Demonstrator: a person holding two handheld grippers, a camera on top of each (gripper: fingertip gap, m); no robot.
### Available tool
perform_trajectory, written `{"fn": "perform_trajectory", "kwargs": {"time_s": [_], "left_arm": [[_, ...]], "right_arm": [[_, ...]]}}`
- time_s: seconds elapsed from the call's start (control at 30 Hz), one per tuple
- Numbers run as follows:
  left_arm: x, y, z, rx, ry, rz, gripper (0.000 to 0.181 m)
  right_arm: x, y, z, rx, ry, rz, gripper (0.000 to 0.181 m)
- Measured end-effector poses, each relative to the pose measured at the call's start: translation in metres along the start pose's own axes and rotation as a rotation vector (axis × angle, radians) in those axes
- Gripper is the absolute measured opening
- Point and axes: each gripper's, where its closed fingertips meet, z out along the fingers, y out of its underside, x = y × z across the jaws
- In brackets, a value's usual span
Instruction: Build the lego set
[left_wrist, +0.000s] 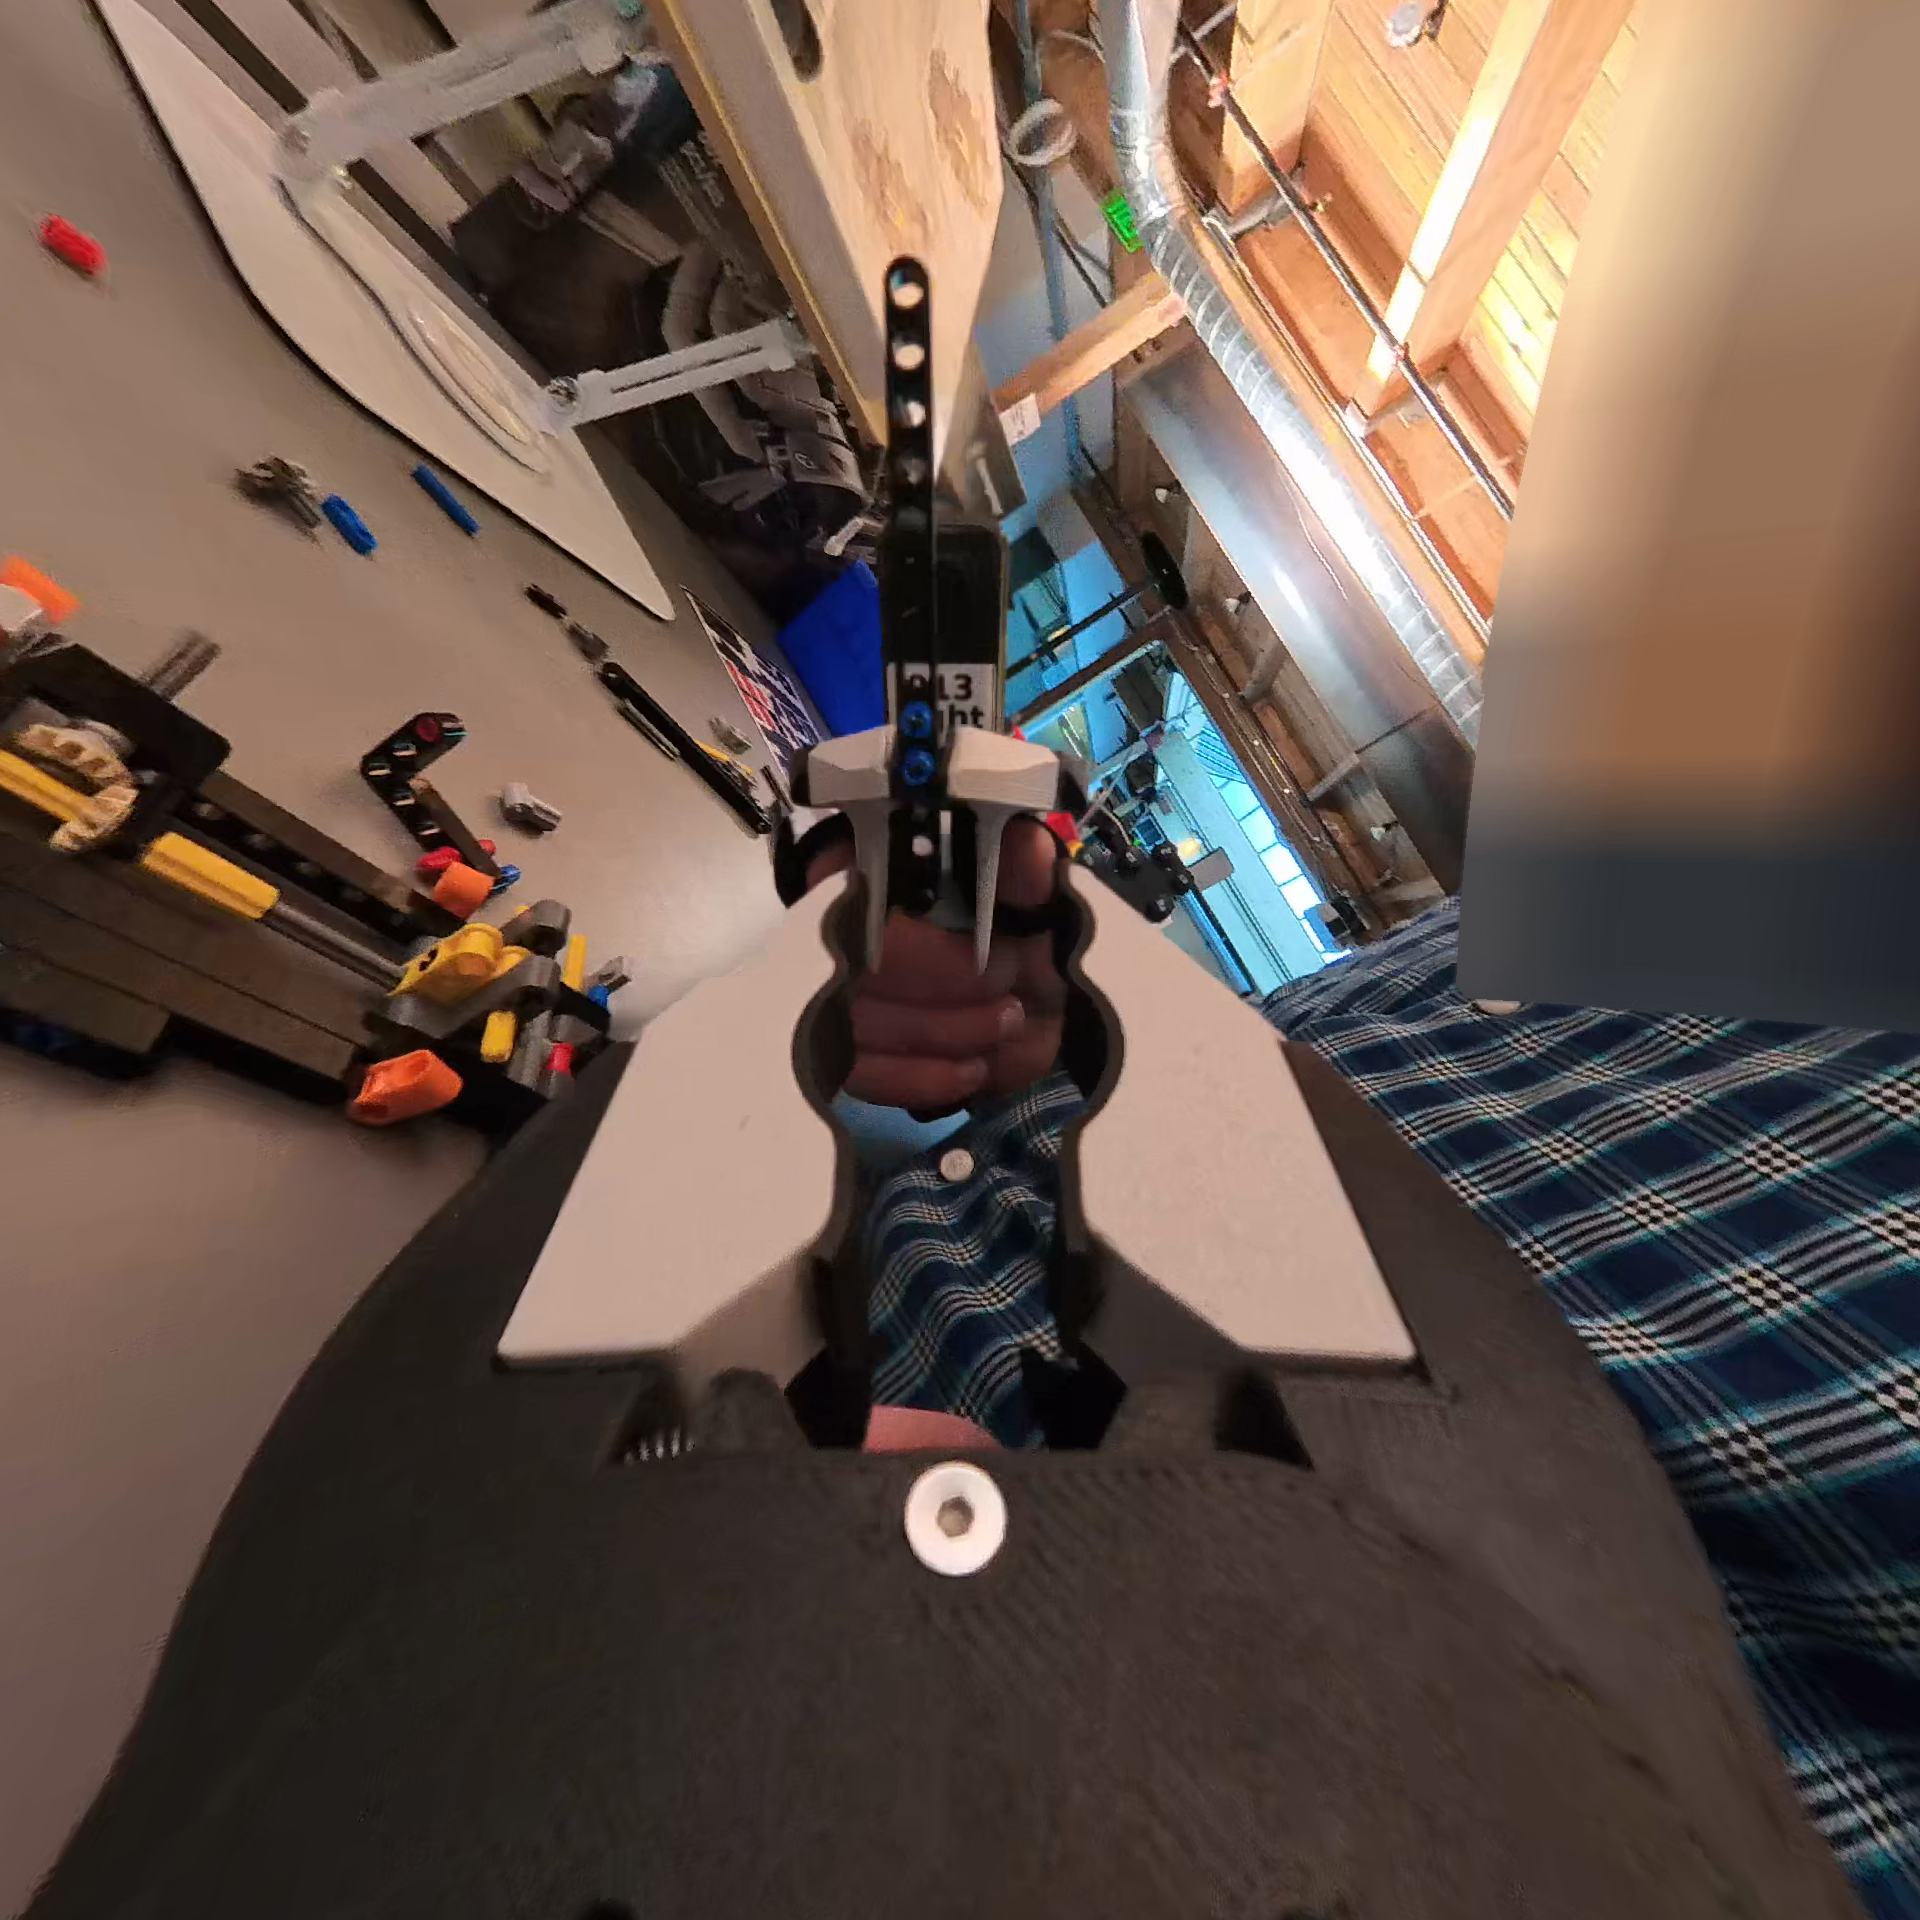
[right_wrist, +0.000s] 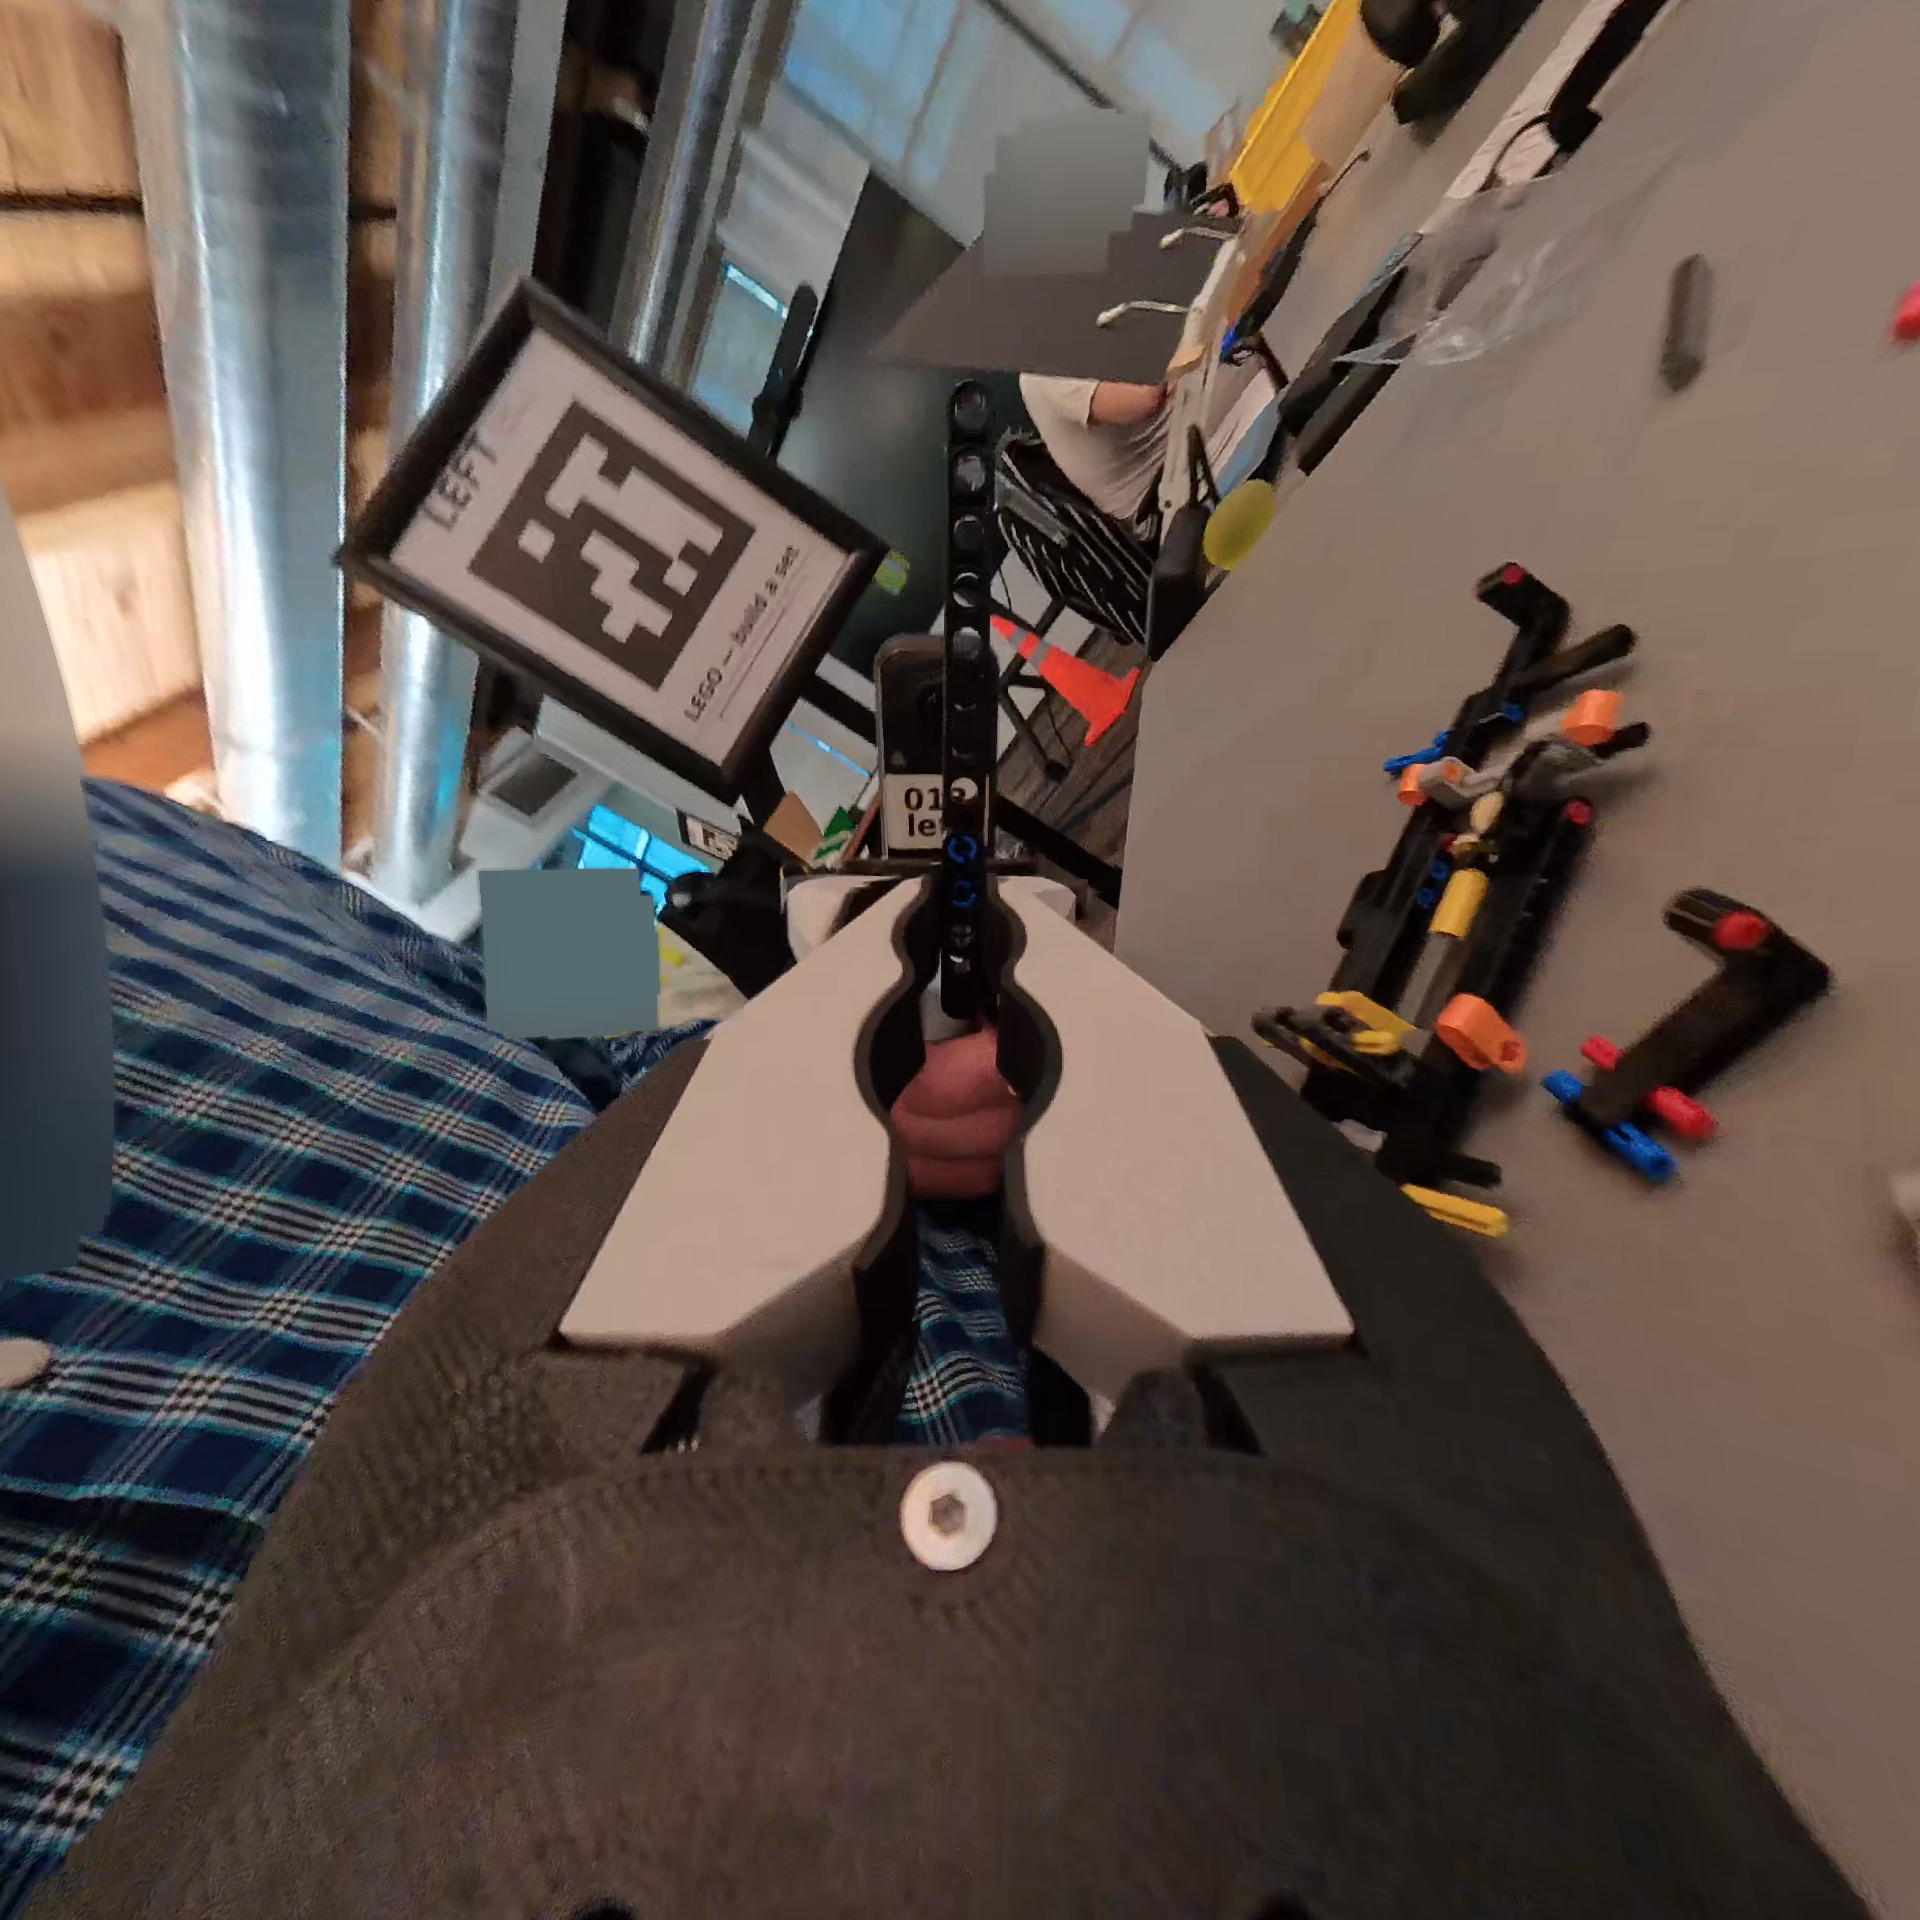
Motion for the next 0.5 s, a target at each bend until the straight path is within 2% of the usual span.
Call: {"fn": "perform_trajectory", "kwargs": {"time_s": [0.23,0.3,0.37,0.5], "left_arm": [[-0.007,0.004,0.008,-0.048,-0.061,0.036,0.034],[-0.011,0.006,0.01,-0.063,-0.093,0.05,0.026],[-0.012,0.007,0.011,-0.073,-0.103,0.057,0.01],[-0.011,0.007,0.012,-0.066,-0.091,0.047,0.006]], "right_arm": [[0.006,0.0,0.001,0.009,0.002,0.09,0.005],[0.005,0.001,0.002,0.007,-0.003,0.097,0.005],[0.005,0.002,0.003,0.003,0.0,0.099,0.005],[0.004,0.001,0.002,0.008,-0.002,0.085,0.005]]}}
